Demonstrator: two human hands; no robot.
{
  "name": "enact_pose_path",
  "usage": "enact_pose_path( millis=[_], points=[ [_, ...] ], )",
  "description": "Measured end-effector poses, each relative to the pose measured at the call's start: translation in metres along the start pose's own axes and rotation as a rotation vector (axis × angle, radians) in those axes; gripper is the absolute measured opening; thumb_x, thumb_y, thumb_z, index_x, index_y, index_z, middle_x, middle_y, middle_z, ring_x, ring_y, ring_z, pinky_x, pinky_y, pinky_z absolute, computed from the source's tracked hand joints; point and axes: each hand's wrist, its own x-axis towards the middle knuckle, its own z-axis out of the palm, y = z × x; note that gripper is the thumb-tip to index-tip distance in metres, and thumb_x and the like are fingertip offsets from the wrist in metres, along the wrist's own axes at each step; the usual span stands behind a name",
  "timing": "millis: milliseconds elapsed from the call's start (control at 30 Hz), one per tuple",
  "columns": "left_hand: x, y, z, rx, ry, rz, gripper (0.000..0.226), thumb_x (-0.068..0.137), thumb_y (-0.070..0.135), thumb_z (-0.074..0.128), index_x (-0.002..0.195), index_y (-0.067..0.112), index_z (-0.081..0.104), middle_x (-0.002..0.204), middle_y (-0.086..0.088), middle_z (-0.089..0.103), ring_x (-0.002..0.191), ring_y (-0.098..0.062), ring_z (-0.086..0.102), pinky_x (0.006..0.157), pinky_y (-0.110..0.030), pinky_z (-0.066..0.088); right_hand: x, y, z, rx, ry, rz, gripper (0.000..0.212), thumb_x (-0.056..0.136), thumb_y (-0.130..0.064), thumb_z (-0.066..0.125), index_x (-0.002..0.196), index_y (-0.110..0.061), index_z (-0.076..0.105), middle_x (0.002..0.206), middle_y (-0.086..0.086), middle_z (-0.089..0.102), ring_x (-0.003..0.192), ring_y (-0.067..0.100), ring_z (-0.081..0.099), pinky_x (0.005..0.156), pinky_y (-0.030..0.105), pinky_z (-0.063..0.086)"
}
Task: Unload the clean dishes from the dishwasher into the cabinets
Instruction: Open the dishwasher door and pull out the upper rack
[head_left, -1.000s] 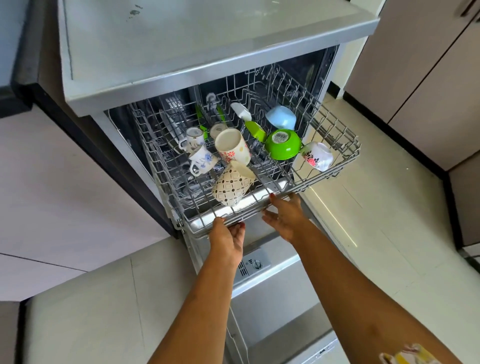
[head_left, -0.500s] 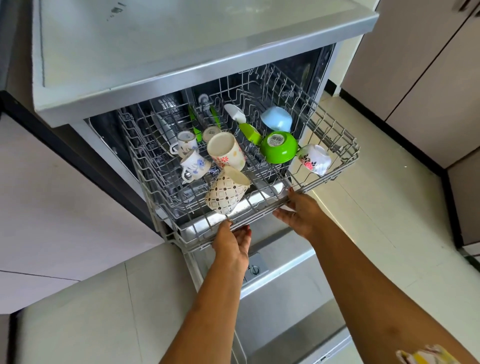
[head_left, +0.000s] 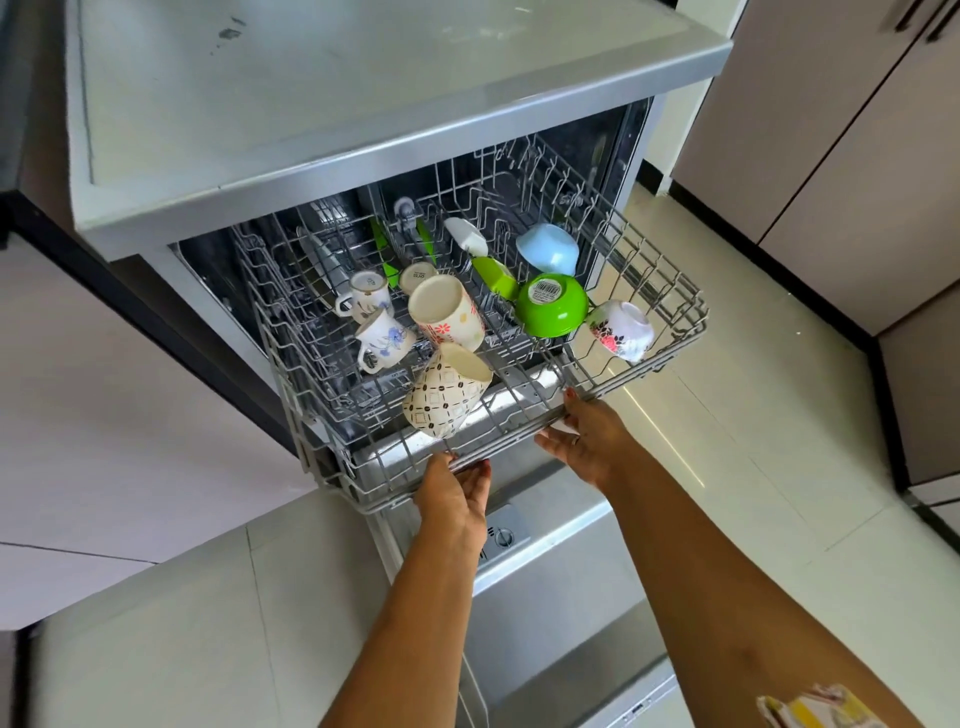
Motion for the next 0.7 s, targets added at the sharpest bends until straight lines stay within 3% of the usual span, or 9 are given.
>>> enact_pose_path(
  millis=[267,700],
  points=[
    [-0.008,-0.007,-0.009,0.011,-0.014,-0.001,0.038,0.097,0.022,0.045,0.126,-0.002,0.046,0.08,-0.015,0.059,0.071,-0.023,0.062,0.07,-0.03,0.059,-0.007,0.008,-0.012,-0.005,0.015,0.022,0.008,0.097,-0.017,0.049,0.099,-0.01,0.051,0.089,0.007,0.05,0.086,0.029,0.054,0.06,0.037,0.05],
    [-0.018,-0.017,-0.018,0.013,-0.003,-0.042,0.025,0.096,0.02,0.048,0.112,0.001,0.049,0.078,-0.017,0.062,0.071,-0.023,0.064,0.062,-0.029,0.06,-0.017,0.011,-0.022,-0.004,0.023,0.028,0.012,0.097,-0.019,0.049,0.087,-0.012,0.05,0.083,0.006,0.049,0.076,0.024,0.055,0.064,0.037,0.052]
  ],
)
